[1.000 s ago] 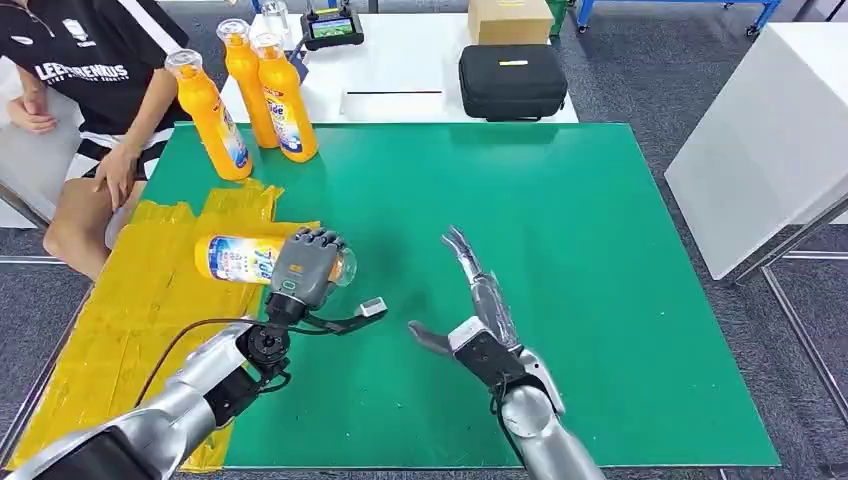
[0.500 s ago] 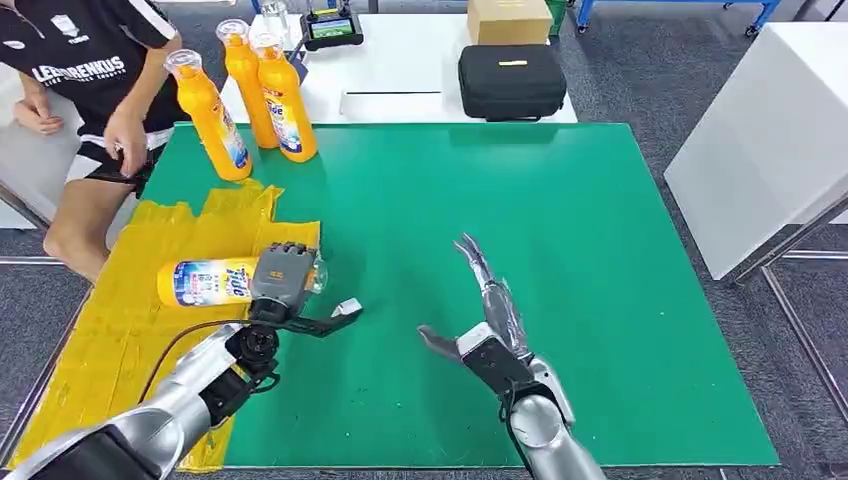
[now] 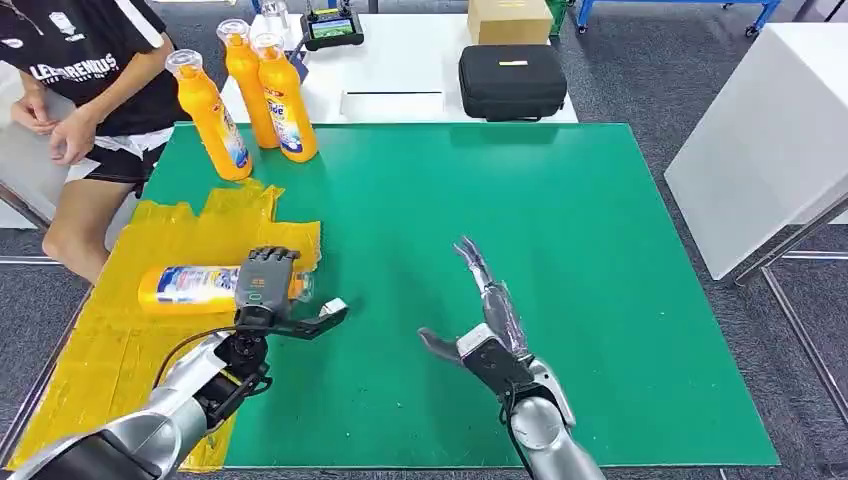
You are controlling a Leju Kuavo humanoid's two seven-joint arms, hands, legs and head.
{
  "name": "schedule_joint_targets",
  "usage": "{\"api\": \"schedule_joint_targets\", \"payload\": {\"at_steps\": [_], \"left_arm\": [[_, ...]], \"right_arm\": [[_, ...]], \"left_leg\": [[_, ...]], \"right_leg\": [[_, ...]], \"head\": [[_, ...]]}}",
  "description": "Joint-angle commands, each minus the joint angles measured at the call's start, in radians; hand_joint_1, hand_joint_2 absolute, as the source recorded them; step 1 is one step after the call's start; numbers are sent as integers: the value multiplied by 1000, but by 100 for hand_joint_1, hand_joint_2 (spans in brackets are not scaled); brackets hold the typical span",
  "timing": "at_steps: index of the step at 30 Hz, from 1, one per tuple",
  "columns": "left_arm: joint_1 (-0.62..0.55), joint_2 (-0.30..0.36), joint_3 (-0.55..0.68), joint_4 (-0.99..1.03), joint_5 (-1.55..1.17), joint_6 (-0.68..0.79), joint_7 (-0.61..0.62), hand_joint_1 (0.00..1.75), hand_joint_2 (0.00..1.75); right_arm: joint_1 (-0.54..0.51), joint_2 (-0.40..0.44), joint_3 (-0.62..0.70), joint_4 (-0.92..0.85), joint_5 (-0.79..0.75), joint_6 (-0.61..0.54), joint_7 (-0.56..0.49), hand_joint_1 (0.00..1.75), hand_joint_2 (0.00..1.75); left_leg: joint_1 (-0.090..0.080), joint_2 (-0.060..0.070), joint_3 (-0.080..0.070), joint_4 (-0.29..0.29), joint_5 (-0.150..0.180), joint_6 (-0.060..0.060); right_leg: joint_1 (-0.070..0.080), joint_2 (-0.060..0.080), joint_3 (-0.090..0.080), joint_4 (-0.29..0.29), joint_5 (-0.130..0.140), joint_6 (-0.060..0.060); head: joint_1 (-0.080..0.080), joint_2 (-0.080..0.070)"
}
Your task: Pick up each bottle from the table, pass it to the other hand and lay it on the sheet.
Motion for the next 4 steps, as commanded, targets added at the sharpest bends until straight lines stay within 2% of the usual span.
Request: {"api": "schedule_joint_targets", "payload": {"at_steps": [1, 4], "left_arm": [[7, -25, 128, 33, -2, 71, -9, 0, 175], [7, -25, 128, 33, -2, 71, -9, 0, 175]], "right_arm": [[-15, -2, -2, 42, -11, -8, 8, 0, 175], [-15, -2, -2, 42, -11, -8, 8, 0, 175]], "left_leg": [[2, 1, 4, 0, -2, -4], [2, 1, 4, 0, -2, -4]], "right_leg": [[2, -1, 4, -1, -1, 0], [2, -1, 4, -1, -1, 0]], "head": [[0, 0], [0, 0]]}}
